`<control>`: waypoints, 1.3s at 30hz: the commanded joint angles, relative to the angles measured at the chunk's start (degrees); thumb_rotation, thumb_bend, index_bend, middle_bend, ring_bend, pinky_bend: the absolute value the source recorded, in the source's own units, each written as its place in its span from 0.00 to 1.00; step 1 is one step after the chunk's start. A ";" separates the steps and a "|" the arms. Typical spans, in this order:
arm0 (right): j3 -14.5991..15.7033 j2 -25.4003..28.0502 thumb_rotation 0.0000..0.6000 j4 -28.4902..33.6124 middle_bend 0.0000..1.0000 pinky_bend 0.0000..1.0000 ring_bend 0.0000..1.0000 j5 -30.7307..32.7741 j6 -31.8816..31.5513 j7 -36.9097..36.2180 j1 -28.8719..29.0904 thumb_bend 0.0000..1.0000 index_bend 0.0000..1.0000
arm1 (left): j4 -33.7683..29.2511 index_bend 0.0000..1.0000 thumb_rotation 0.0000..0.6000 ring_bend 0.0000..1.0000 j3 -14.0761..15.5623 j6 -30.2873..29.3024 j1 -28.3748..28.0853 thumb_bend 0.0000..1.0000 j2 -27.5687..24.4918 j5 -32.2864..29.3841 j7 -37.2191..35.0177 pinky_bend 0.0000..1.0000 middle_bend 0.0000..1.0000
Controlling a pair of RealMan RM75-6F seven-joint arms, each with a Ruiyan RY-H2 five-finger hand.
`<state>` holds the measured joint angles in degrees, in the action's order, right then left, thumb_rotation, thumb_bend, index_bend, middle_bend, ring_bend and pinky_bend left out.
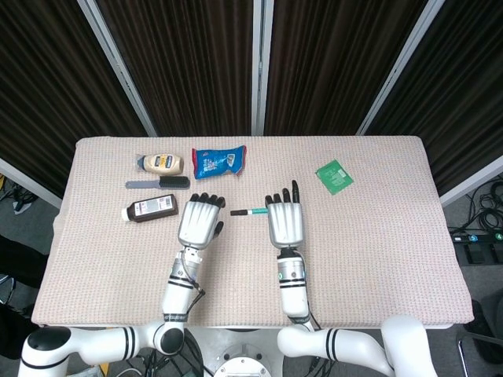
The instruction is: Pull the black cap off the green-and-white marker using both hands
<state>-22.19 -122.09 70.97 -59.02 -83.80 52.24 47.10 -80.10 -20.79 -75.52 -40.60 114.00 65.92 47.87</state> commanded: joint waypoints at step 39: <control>-2.15 -4.19 1.00 -3.58 0.58 0.11 0.26 -1.87 2.80 0.26 0.13 0.37 0.65 | 5.91 0.52 1.00 0.46 0.69 -1.66 -4.07 0.26 3.66 -0.70 2.32 0.49 0.54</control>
<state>-24.33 -126.31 67.36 -60.86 -81.03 52.53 47.25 -74.27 -20.07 -77.19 -44.64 117.61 65.28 50.25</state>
